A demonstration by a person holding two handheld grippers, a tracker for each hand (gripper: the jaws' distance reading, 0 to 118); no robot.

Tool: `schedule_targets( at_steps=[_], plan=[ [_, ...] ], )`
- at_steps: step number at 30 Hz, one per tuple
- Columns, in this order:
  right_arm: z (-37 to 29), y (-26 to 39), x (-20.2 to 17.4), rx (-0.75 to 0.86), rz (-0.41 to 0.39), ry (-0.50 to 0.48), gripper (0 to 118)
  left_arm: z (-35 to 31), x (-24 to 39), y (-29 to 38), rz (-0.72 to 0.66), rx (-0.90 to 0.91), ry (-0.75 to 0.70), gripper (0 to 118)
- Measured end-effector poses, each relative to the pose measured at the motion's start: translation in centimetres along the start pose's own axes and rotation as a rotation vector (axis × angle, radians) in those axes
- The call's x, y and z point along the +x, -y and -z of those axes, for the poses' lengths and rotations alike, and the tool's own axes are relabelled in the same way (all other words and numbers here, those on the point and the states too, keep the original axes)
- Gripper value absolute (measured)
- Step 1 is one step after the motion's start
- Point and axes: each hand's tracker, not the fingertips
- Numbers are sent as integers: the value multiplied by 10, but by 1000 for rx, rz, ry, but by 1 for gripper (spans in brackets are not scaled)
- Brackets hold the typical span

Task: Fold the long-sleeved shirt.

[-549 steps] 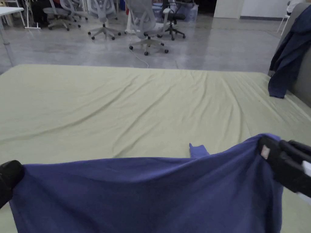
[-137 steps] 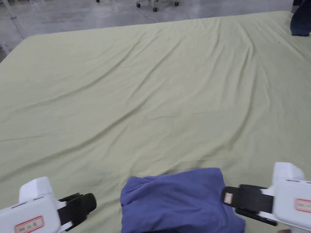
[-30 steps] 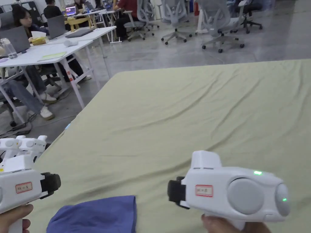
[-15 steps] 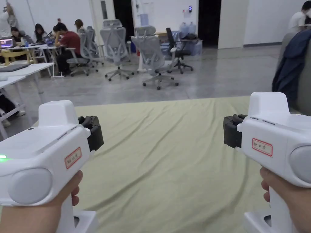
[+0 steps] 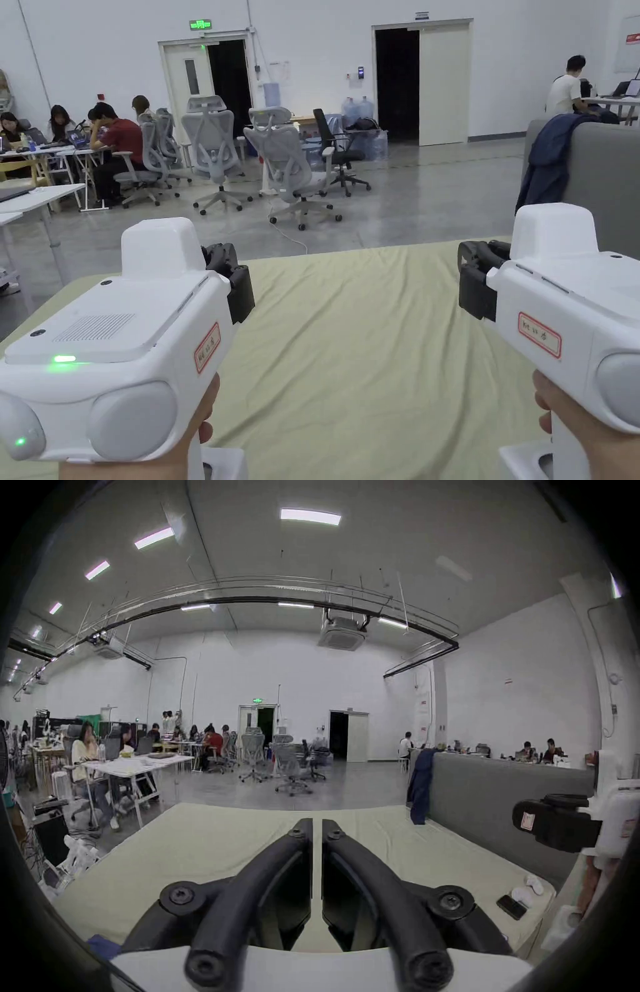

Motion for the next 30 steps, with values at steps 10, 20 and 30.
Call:
schedule_targets(
  at_steps=[10, 20, 30],
  plan=[
    [17, -16, 2, 103, -2, -2, 118, 0, -15, -4, 50, 36, -82, 118],
    [18, -9, -20, 65, -12, -80, 118, -9, -28, -8, 3, 59, -78, 118],
    [18, -6, -31, 35, 0, 14, 118, -7, -29, -3, 41, 44, -99, 118]
  ],
)
